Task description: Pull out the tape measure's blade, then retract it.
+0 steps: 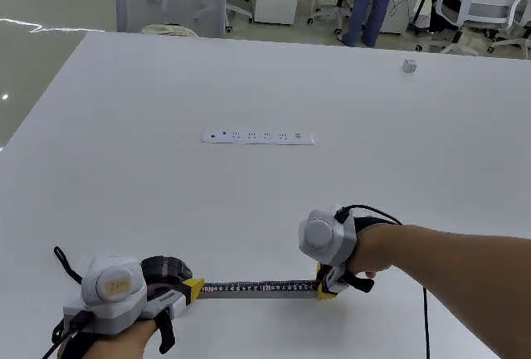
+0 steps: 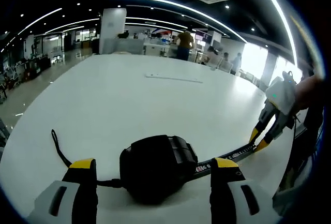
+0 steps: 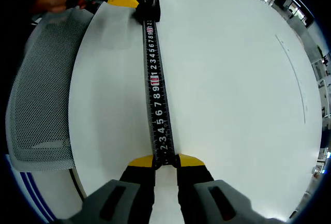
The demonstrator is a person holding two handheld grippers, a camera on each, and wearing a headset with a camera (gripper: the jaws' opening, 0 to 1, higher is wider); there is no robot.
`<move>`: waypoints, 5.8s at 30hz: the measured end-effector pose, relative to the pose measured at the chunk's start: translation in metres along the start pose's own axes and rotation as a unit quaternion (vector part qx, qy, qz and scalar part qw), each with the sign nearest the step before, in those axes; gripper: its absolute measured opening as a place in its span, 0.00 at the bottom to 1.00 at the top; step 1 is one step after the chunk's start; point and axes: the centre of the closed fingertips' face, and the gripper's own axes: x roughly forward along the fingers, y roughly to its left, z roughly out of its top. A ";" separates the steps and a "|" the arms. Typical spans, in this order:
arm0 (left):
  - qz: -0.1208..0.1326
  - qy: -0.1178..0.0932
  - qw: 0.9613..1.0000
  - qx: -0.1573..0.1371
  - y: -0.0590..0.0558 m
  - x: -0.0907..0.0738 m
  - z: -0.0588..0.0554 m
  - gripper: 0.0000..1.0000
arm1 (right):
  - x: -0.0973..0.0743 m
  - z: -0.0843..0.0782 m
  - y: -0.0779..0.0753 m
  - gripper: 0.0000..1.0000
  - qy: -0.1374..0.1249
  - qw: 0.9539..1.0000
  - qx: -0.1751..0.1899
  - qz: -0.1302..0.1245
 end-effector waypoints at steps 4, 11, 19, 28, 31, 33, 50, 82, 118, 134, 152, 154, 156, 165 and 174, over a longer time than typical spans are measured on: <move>0.008 0.007 1.000 -0.002 -0.001 0.002 0.003 0.78 | 0.000 0.000 0.000 0.15 -0.001 1.000 0.003 -0.001; 0.018 0.022 0.999 0.018 -0.002 0.009 0.004 0.74 | 0.000 0.000 0.000 0.15 0.005 1.000 0.003 0.000; 0.006 0.050 0.999 0.004 -0.007 0.012 -0.004 0.61 | 0.000 0.000 -0.001 0.15 0.004 1.000 0.007 0.001; 0.014 0.079 0.997 0.009 -0.005 0.013 -0.007 0.60 | 0.000 0.001 -0.001 0.15 0.002 1.000 0.013 0.003; 0.011 0.079 0.997 0.008 -0.004 0.013 -0.006 0.59 | 0.000 0.001 -0.001 0.14 0.000 1.000 0.013 0.002; 0.010 0.079 0.997 0.008 -0.004 0.013 -0.006 0.59 | -0.001 0.000 0.000 0.14 -0.006 1.000 0.018 0.001; 0.000 0.078 0.997 0.007 -0.004 0.013 -0.005 0.59 | 0.001 0.005 0.001 0.14 -0.014 1.000 0.021 0.002; -0.007 0.076 0.997 0.001 -0.005 0.013 -0.006 0.60 | 0.004 0.018 0.004 0.14 -0.024 0.999 0.026 0.001; -0.012 0.081 0.997 -0.005 -0.005 0.014 -0.008 0.60 | 0.005 0.029 0.005 0.14 -0.028 0.999 0.025 0.002; -0.013 0.082 0.997 -0.005 -0.005 0.013 -0.007 0.60 | 0.007 0.035 0.006 0.14 -0.032 0.999 0.027 0.001; -0.013 0.081 0.997 -0.005 -0.005 0.013 -0.007 0.60 | 0.008 0.043 0.007 0.14 -0.035 0.999 0.027 0.002; -0.013 0.080 0.997 -0.005 -0.005 0.014 -0.007 0.60 | 0.008 0.043 0.007 0.14 -0.035 0.999 0.026 0.003; -0.013 0.080 0.997 -0.005 -0.005 0.014 -0.007 0.60 | 0.008 0.044 0.008 0.14 -0.036 0.999 0.026 0.003; -0.014 0.081 0.997 -0.006 -0.006 0.013 -0.008 0.60 | 0.009 0.048 0.008 0.14 -0.039 0.999 0.026 0.003; -0.014 0.080 0.997 -0.006 -0.006 0.014 -0.008 0.60 | 0.009 0.051 0.009 0.14 -0.041 0.999 0.026 0.004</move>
